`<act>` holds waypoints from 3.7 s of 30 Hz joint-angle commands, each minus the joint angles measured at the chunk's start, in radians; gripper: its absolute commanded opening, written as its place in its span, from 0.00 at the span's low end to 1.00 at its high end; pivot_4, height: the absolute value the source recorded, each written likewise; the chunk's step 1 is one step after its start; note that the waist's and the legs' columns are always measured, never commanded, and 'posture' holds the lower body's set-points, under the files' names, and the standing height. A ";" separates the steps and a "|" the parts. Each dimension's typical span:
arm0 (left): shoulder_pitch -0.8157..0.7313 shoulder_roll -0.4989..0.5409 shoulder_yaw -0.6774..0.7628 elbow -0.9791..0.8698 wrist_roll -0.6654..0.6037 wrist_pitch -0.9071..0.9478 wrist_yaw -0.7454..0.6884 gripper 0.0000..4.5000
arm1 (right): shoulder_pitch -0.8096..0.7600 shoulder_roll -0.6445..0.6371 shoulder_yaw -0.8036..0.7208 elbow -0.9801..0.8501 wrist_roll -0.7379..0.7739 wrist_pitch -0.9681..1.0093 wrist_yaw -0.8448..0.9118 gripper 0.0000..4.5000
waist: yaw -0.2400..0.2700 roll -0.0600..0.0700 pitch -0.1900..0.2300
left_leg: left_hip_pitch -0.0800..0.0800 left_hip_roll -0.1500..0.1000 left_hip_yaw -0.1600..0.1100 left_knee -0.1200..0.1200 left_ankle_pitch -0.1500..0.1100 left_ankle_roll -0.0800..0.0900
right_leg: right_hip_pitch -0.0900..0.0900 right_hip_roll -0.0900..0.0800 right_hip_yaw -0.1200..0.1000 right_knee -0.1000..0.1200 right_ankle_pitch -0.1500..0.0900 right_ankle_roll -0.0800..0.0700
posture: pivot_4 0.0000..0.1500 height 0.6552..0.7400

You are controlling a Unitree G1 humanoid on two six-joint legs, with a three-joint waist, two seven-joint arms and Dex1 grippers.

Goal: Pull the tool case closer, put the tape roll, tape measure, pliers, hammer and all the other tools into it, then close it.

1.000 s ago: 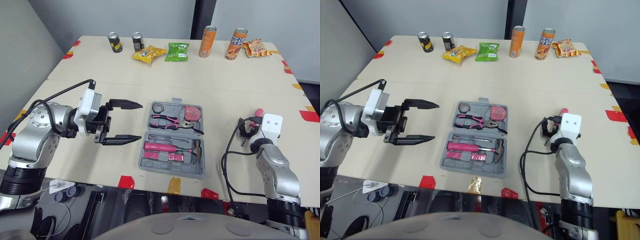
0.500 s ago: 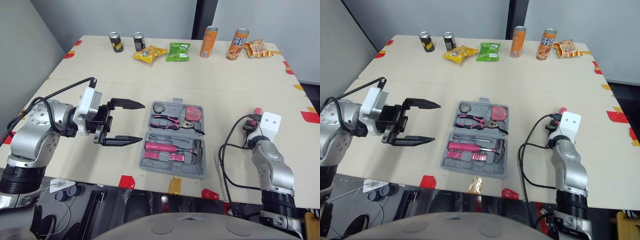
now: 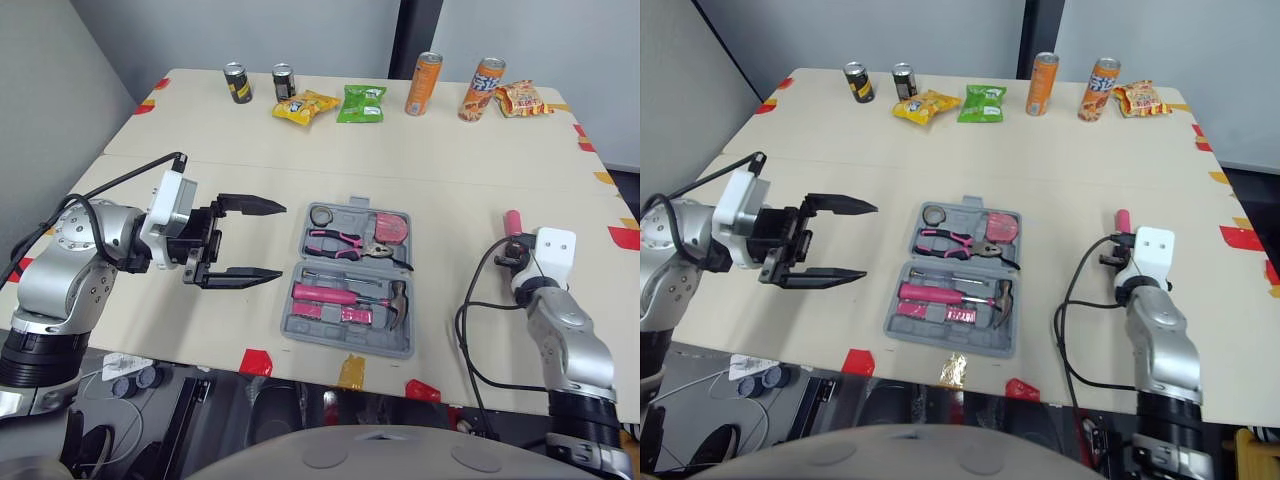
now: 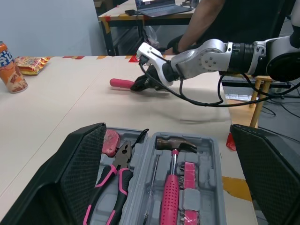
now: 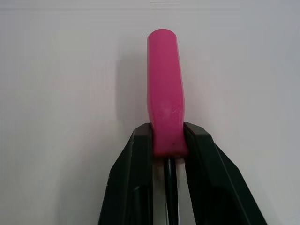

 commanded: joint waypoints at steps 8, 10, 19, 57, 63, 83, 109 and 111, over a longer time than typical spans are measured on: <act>-0.031 0.019 0.003 0.013 -0.064 0.007 -0.114 1.00 | 0.106 -0.304 0.057 -0.138 0.145 -0.128 0.582 0.10 | 0.004 0.000 0.000 | 0.000 0.000 0.000 0.000 0.000 0.000 | 0.000 0.001 0.001 -0.002 0.000 0.000 | 1.00 1.00; -0.035 0.026 -0.002 0.023 -0.055 0.000 -0.139 1.00 | 0.123 -0.354 0.081 -0.194 0.179 -0.109 0.670 0.10 | 0.004 -0.001 0.000 | 0.000 0.000 0.001 0.000 0.000 0.000 | 0.000 0.001 0.001 -0.002 0.000 0.000 | 1.00 1.00; 0.008 0.071 -0.023 0.062 0.015 -0.064 -0.215 1.00 | 0.068 -0.493 0.286 -0.436 0.203 0.005 0.818 0.10 | 0.017 -0.001 0.000 | 0.000 0.001 0.001 0.001 0.000 0.000 | 0.000 0.004 0.001 -0.002 0.000 0.000 | 1.00 1.00; 0.347 0.311 0.008 0.122 -0.004 -0.369 -0.219 1.00 | -0.466 -0.342 1.042 -0.696 0.009 0.760 0.553 0.10 | 0.014 -0.001 -0.001 | 0.003 0.005 0.002 0.001 0.000 -0.005 | -0.002 0.007 0.003 0.004 0.000 0.000 | 1.00 1.00; 0.355 0.322 0.000 0.137 -0.001 -0.392 -0.219 1.00 | -0.499 -0.291 1.108 -0.658 -0.002 0.785 0.509 0.10 | 0.014 -0.001 -0.001 | 0.003 0.006 0.003 0.001 0.000 -0.006 | -0.002 0.006 0.004 0.005 0.000 0.000 | 1.00 1.00; 0.355 0.314 0.009 0.128 0.001 -0.375 -0.219 1.00 | -0.516 -0.218 1.161 -0.581 -0.006 0.769 0.448 0.10 | 0.012 -0.002 -0.001 | 0.004 0.007 0.003 0.002 0.000 -0.008 | -0.002 0.007 0.005 0.007 0.000 0.000 | 1.00 1.00; 0.324 0.298 -0.002 0.128 0.008 -0.358 -0.219 1.00 | -0.245 -0.285 0.858 -0.553 0.093 0.153 0.691 0.75 | 0.013 -0.005 -0.003 | 0.001 0.007 0.003 0.003 -0.001 -0.008 | -0.004 0.006 0.005 0.007 0.000 0.000 | 1.00 1.00; 0.320 0.294 -0.005 0.129 0.009 -0.358 -0.219 1.00 | -0.220 -0.272 0.848 -0.496 0.081 0.065 0.707 0.60 | 0.006 -0.007 -0.005 | 0.001 0.007 0.003 0.003 0.000 -0.008 | -0.004 0.006 0.005 0.008 0.000 -0.001 | 1.00 1.00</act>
